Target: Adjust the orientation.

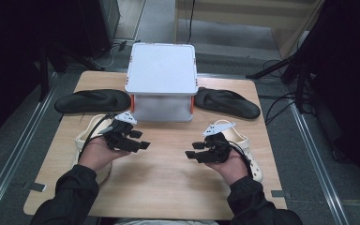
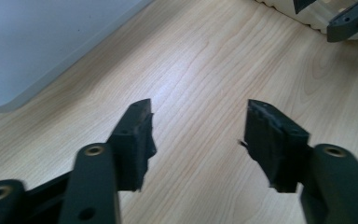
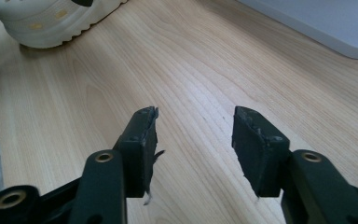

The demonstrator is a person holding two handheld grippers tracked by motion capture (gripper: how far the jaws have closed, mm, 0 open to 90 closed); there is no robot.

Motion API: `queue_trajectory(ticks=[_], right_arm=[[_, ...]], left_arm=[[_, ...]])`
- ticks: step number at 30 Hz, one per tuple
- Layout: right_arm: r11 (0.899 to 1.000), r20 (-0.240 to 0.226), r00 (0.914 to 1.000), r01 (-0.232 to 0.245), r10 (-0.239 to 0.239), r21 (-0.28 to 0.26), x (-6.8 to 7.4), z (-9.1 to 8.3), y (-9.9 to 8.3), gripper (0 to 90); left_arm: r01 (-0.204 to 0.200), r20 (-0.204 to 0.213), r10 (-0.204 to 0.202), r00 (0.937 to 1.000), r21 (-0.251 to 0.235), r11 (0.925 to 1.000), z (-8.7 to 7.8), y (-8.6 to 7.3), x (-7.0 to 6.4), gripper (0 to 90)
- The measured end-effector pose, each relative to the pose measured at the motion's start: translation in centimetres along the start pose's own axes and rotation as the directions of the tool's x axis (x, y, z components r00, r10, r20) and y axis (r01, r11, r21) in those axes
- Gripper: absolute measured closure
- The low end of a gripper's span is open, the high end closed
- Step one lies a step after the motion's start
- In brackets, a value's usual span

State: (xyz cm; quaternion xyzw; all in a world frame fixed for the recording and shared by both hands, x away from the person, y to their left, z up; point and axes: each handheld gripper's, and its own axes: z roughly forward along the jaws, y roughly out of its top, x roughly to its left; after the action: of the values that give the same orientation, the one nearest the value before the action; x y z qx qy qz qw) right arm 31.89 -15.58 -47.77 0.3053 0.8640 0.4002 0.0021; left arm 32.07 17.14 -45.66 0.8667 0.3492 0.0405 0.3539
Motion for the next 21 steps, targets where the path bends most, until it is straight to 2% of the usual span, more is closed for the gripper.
queue_trajectory(ticks=[2, 3, 6, 7, 8, 9, 10, 11, 12, 13, 14, 15, 16, 19, 21], right_arm=[[1.0, 0.009, 0.9999, 0.008, -0.008, -0.008, 0.1, -0.1, 0.1, 50.5], [1.0, 0.016, 0.9997, 0.017, -0.017, -0.009, 0.1, -0.1, 0.1, 50.1], [1.0, 0.025, 0.9994, 0.025, -0.025, -0.008, 0.2, -0.1, 0.1, 49.8], [1.0, 0.025, 0.9993, 0.027, -0.027, -0.004, 0.2, -0.1, 0.2, 49.3], [0.999, 0.023, 0.9992, 0.033, -0.033, 0.0, 0.1, 0.0, 0.2, 49.4], [0.999, 0.023, 0.9992, 0.033, -0.033, 0.0, 0.1, 0.0, 0.2, 49.4], [0.999, 0.02, 0.9992, 0.034, -0.034, 0.008, 0.3, 0.2, 0.4, 49.4], [0.999, 0.019, 0.999, 0.041, -0.042, 0.012, 0.3, 0.4, 0.4, 49.3], [0.999, 0.018, 0.9988, 0.046, -0.046, 0.018, 0.4, 0.5, 0.5, 49.4], [0.999, 0.018, 0.9988, 0.046, -0.046, 0.018, 0.4, 0.5, 0.5, 49.4], [0.998, 0.013, 0.9986, 0.052, -0.052, 0.023, 0.5, 0.7, 0.6, 49.4], [0.998, 0.013, 0.9986, 0.052, -0.052, 0.023, 0.5, 0.7, 0.6, 49.4], [0.998, 0.006, 0.9984, 0.057, -0.057, 0.028, 0.6, 1.0, 0.8, 49.4], [0.997, 0.001, 0.9978, 0.066, -0.066, 0.036, 0.7, 1.2, 0.9, 49.4], [0.996, -0.007, 0.9972, 0.074, -0.074, 0.045, 0.9, 1.6, 1.2, 49.4]], left_arm=[[-0.006, -0.017, 0.006, 0.9998, 0.009, 0.9999, -0.4, -0.1, 0.2, 46.7], [0.002, -0.027, -0.002, 0.9996, 0.005, 1.0, -1.2, -0.3, 0.6, 47.3], [0.015, -0.043, -0.015, 0.999, -0.001, 0.9999, -1.9, -0.6, 1.1, 48.1], [0.022, -0.049, -0.022, 0.9985, -0.004, 0.9998, -2.4, -0.7, 1.3, 48.8], [0.05, -0.061, -0.051, 0.9968, -0.02, 0.9985, -3.5, -1.1, 1.8, 49.3], [0.05, -0.061, -0.051, 0.9968, -0.02, 0.9985, -3.5, -1.1, 1.8, 50.2], [0.082, -0.07, -0.084, 0.994, -0.019, 0.9964, -4.4, -1.4, 2.2, 51.5], [0.082, -0.07, -0.084, 0.994, -0.019, 0.9964, -4.4, -1.4, 2.2, 52.4], [0.092, -0.089, -0.094, 0.9916, -0.022, 0.9955, -5.3, -1.7, 2.5, 52.9], [0.092, -0.089, -0.094, 0.9916, -0.022, 0.9955, -5.3, -1.7, 2.5, 53.5], [0.102, -0.098, -0.105, 0.9897, -0.027, 0.9944, -6.1, -2.1, 2.8, 53.5], [0.102, -0.098, -0.105, 0.9897, -0.027, 0.9944, -6.1, -2.1, 2.8, 53.5], [0.119, -0.111, -0.123, 0.9862, -0.036, 0.9922, -6.5, -2.4, 2.9, 53.5], [0.124, -0.122, -0.127, 0.9843, -0.033, 0.9917, -7.0, -2.8, 3.0, 53.3], [0.137, -0.136, -0.139, 0.9808, -0.029, 0.9902, -7.7, -3.3, 3.2, 53.4]])
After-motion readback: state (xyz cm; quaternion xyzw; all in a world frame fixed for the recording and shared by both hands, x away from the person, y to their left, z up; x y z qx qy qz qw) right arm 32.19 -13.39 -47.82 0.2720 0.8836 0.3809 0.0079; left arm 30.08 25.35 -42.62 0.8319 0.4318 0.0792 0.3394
